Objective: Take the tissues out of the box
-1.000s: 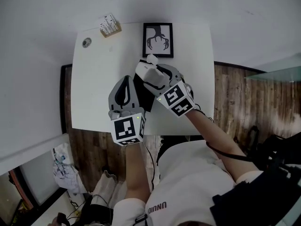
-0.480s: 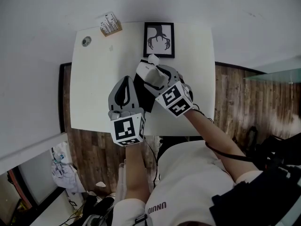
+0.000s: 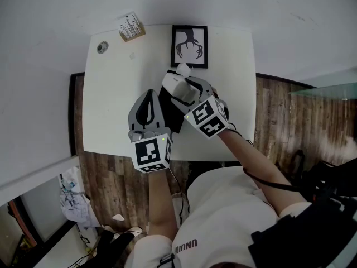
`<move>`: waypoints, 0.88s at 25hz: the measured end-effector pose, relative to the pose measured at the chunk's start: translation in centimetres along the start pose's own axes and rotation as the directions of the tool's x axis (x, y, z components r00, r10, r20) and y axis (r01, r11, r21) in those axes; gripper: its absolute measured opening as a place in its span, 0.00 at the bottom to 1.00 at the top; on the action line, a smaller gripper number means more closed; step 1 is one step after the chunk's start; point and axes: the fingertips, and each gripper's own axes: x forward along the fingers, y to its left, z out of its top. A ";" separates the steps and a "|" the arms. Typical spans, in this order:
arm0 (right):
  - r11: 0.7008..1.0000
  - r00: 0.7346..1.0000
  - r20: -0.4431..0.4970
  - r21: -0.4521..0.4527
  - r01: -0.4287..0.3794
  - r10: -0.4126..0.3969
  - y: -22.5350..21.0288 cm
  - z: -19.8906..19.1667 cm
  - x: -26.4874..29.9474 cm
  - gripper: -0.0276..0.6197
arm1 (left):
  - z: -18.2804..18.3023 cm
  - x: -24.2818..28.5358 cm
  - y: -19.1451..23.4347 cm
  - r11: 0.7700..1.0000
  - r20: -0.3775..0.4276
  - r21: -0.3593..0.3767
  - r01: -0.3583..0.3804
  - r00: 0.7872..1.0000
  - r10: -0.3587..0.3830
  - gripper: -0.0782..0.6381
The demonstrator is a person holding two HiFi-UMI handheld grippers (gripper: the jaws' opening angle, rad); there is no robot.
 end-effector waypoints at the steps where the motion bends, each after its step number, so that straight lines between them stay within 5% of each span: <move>1: 1.000 1.000 -0.002 -0.002 0.003 -0.003 0.0 -0.1 0.0 0.54 | 0.0 0.0 0.0 1.000 0.000 -0.001 -0.001 1.000 0.001 0.13; 22: 1.000 1.000 0.009 -0.005 -0.017 0.017 -0.2 0.3 -0.5 0.40 | -0.3 -0.1 0.3 1.000 -0.004 -0.008 -0.011 1.000 0.010 0.13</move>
